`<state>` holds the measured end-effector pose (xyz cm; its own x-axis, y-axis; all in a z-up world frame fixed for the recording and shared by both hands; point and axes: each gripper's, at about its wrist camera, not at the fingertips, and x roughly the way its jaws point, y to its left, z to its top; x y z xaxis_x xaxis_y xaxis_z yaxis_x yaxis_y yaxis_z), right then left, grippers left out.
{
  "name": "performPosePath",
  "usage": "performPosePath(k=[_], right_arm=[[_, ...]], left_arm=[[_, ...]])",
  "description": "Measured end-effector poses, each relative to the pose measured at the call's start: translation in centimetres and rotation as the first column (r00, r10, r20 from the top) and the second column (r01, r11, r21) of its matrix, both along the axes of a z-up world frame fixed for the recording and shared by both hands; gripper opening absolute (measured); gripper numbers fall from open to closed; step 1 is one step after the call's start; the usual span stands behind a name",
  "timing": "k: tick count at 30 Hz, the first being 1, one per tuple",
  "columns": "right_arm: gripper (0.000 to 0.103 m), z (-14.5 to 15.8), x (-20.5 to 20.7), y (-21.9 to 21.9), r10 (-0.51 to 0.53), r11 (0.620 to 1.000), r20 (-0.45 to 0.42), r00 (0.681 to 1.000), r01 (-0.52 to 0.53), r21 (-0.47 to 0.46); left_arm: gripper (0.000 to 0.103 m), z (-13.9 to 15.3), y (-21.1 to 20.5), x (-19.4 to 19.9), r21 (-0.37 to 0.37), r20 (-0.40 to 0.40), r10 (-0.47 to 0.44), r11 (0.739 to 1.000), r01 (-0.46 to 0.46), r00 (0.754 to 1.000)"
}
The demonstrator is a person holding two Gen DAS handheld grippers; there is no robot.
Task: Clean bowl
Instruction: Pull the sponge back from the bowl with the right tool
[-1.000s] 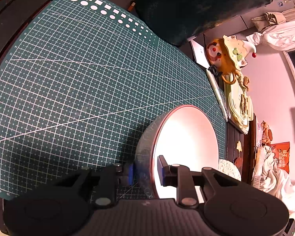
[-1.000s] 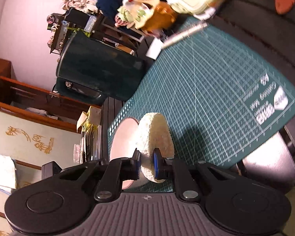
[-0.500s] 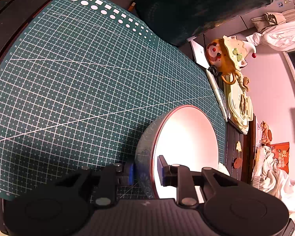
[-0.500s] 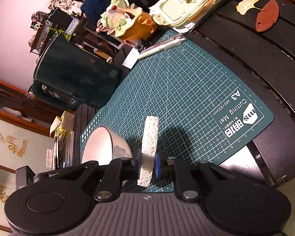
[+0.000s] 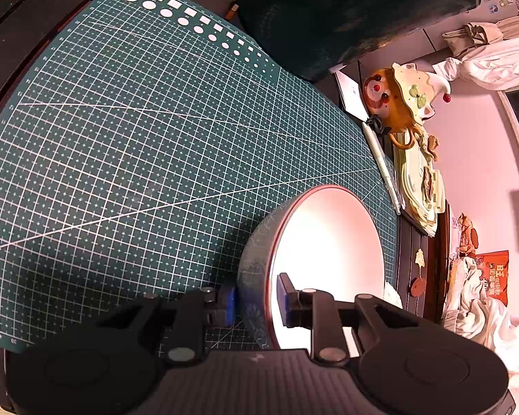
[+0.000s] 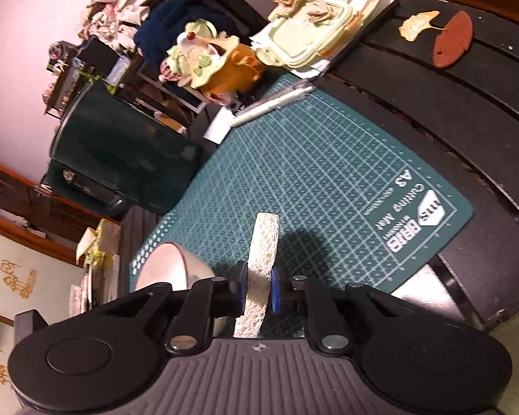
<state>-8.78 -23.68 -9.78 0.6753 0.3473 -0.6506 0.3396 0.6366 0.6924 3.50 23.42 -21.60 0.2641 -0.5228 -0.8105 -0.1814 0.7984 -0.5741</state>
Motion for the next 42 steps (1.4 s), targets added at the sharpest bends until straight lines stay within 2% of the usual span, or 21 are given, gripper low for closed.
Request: performPosePath(k=[7,16,21,26,32,35,39,42], right_arm=[[0.013,0.3,0.1,0.8,-0.01,0.996,-0.01,1.0,0.009,-0.087],[0.012,0.7,0.3,1.5,0.004,0.991,0.002,1.0,-0.004,-0.136],[0.012,0.8,0.5,2.2,0.015,0.975,-0.027,1.0,-0.02,-0.22],[0.012,0.4,0.4,2.0,0.031,0.97,-0.03,0.999,-0.037,-0.241],[0.012,-1.0,0.0,1.9,0.064,0.955,0.005,0.998,-0.059,-0.289],[0.012,-1.4,-0.5,2.1,0.126,0.936,0.061,0.99,-0.099,-0.337],[0.011,-2.1,-0.8,1.1,0.092,0.963,0.089,0.992,-0.066,-0.261],[0.013,-1.7,-0.9,2.0,0.121,0.938,0.104,0.987,-0.079,-0.337]], left_arm=[[0.023,0.2,0.4,0.1,0.0,0.001,0.0,1.0,0.0,1.0],[0.023,1.6,-1.2,0.6,-0.002,0.0,0.002,1.0,-0.002,1.0],[0.023,2.1,-1.7,0.9,-0.002,-0.002,0.002,1.0,-0.002,1.0],[0.023,2.5,-2.0,1.1,-0.002,-0.001,0.003,1.0,-0.003,1.0],[0.023,3.6,-3.2,1.4,-0.003,-0.001,0.004,1.0,-0.004,1.0],[0.023,4.2,-3.6,1.2,0.001,0.004,0.001,1.0,-0.001,1.0],[0.023,4.1,-4.8,1.8,0.006,0.009,0.0,1.0,0.0,1.0],[0.023,4.0,-5.4,2.1,0.008,0.013,-0.001,1.0,0.001,1.0]])
